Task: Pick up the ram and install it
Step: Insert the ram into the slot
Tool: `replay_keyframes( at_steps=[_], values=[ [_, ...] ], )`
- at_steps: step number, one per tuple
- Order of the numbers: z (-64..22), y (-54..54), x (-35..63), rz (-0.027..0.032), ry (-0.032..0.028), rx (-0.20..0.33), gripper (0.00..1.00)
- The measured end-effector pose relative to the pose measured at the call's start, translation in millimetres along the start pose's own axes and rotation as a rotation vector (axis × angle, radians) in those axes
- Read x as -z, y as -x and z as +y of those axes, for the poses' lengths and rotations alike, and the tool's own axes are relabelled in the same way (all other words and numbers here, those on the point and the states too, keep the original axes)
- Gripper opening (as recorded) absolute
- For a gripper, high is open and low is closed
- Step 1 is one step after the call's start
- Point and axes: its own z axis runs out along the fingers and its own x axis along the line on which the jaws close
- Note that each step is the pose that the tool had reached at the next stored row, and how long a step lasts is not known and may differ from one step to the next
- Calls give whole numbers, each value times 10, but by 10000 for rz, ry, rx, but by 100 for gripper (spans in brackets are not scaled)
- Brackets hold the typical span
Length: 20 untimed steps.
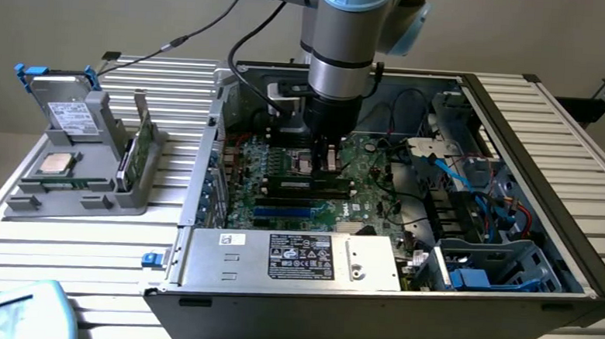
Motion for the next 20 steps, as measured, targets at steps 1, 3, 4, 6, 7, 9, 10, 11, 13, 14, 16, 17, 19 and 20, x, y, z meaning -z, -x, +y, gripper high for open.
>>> replay_keyframes(
  at_steps=[1,3,4,6,7,9,10,11,13,14,16,17,19,20],
  values=[
    [0,0,0,0,0,-1,14],
    [-1,0,0,15,1,-2,14],
    [-1,0,0,27,2,-2,14],
    [-1,0,0,57,4,-3,14],
    [-1,0,0,78,4,-4,14],
    [-1,-1,0,107,7,-5,14],
    [-1,-1,0,115,8,-6,14],
    [-1,0,0,123,8,-6,14],
    [-1,0,0,135,-2,-8,14],
    [-1,0,0,136,-4,-8,14],
    [-1,0,0,138,-6,-8,14],
    [-1,0,0,138,-10,-9,14],
    [-1,3,0,138,-33,-12,14],
    [-1,4,-1,139,-46,-14,14]
  ],
)
